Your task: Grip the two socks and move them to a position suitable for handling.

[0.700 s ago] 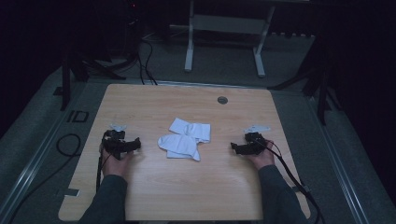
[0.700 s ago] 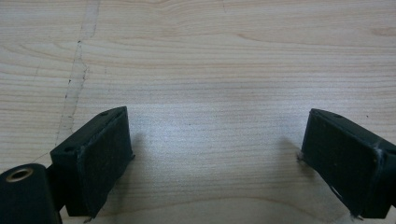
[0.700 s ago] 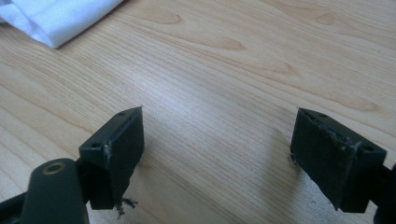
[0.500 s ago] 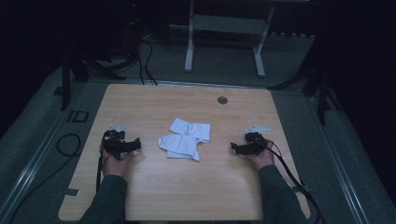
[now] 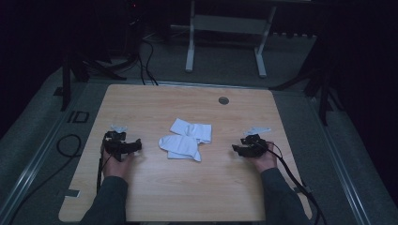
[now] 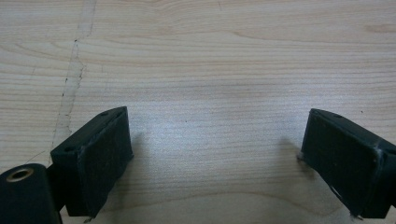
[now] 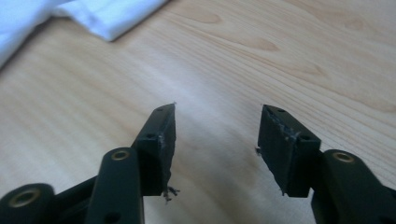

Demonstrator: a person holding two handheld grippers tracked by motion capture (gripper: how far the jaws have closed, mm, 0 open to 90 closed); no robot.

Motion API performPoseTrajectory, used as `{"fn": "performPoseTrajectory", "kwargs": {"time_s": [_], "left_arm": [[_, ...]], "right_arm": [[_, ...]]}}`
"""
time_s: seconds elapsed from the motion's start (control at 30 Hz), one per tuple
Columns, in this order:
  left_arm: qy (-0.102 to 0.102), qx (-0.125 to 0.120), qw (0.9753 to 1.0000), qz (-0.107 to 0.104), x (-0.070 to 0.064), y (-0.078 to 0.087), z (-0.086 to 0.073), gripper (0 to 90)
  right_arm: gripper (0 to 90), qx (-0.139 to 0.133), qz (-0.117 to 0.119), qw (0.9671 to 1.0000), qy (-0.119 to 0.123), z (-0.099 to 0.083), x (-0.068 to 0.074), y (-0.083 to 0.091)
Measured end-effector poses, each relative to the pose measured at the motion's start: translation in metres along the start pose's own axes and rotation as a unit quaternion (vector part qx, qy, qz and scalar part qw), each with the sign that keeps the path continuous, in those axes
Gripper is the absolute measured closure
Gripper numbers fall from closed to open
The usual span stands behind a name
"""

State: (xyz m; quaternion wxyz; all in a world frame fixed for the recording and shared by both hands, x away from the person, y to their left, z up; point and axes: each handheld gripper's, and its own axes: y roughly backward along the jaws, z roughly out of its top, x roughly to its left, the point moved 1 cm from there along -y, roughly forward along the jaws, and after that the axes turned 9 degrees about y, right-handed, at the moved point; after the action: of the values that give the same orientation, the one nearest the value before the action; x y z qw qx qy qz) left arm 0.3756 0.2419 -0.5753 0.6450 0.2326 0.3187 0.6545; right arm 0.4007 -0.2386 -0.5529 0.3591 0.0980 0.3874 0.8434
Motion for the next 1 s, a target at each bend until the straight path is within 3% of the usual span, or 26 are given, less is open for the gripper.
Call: {"fn": "performPoseTrajectory", "kwargs": {"time_s": [0.23, 0.4, 0.57, 0.73, 1.0], "left_arm": [[-0.001, 0.000, 1.0000, 0.000, 0.000, 0.000, 0.000, 8.5], [-0.001, 0.000, 1.0000, 0.000, 0.000, 0.000, 0.000, 8.6], [-0.003, 0.001, 1.0000, -0.001, -0.001, 0.001, 0.000, 8.6], [-0.003, 0.001, 1.0000, -0.002, -0.001, 0.001, -0.001, 8.6], [-0.007, -0.001, 1.0000, -0.005, -0.002, 0.002, -0.002, 10.4]], "right_arm": [[55.8, 0.010, 0.013, 0.9997, 0.017, 0.006, 0.011, 0.011], [76.9, 0.022, 0.029, 0.9988, 0.032, 0.010, 0.026, 0.016], [88.4, 0.022, 0.040, 0.9965, 0.070, 0.016, 0.047, 0.018], [89.7, 0.013, 0.046, 0.9940, 0.098, 0.030, 0.061, 0.019], [89.8, 0.015, 0.065, 0.9898, 0.126, 0.049, 0.080, 0.004]]}}
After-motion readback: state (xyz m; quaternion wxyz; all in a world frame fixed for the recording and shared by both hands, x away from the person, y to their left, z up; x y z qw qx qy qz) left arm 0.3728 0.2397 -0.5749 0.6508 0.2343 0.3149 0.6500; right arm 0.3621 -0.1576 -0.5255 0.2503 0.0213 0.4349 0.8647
